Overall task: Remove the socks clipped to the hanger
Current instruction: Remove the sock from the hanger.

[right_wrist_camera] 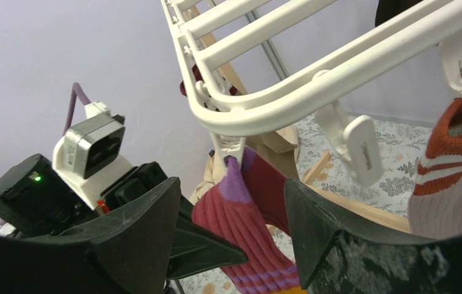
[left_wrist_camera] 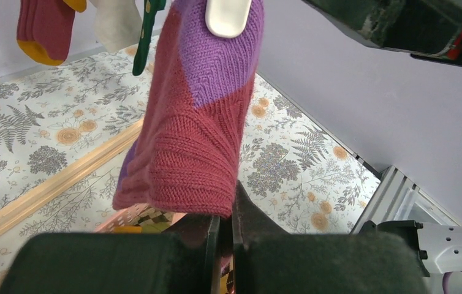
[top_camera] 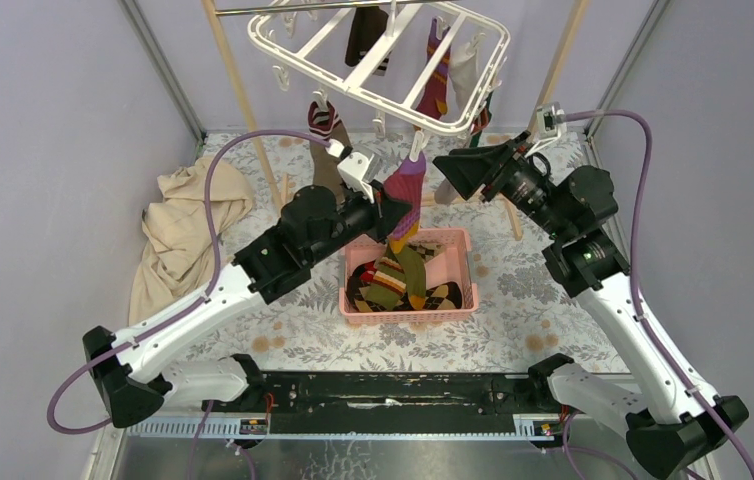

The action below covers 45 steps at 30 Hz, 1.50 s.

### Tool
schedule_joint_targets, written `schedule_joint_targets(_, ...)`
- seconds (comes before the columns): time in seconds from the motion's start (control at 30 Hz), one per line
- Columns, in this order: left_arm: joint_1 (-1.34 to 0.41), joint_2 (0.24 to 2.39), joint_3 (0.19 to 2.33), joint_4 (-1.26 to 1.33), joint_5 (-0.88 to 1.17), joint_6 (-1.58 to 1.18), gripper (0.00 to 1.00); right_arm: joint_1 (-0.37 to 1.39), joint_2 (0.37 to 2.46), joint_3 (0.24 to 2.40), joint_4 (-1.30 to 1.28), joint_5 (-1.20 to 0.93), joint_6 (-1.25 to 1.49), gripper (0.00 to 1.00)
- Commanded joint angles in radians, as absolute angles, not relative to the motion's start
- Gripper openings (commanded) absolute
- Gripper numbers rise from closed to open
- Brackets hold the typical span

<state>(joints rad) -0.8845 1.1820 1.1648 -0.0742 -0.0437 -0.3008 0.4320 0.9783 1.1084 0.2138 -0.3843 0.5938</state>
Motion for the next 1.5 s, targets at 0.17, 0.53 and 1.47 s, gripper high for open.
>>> schedule_joint_targets(0.17,-0.88,1.164,1.223,-0.134,-0.019,-0.293,0.07,0.438,1.031,1.21,0.311,-0.343,0.642,0.68)
schedule_joint_targets(0.53,-0.879,1.185,1.238,-0.142,-0.005,-0.297,0.06,0.598,1.106,1.354,0.129,-0.172,0.455,0.69)
schedule_joint_targets(1.47,-0.879,1.145,1.26,-0.227,0.037,-0.295,0.06,0.698,1.08,1.277,0.155,-0.079,0.431,0.63)
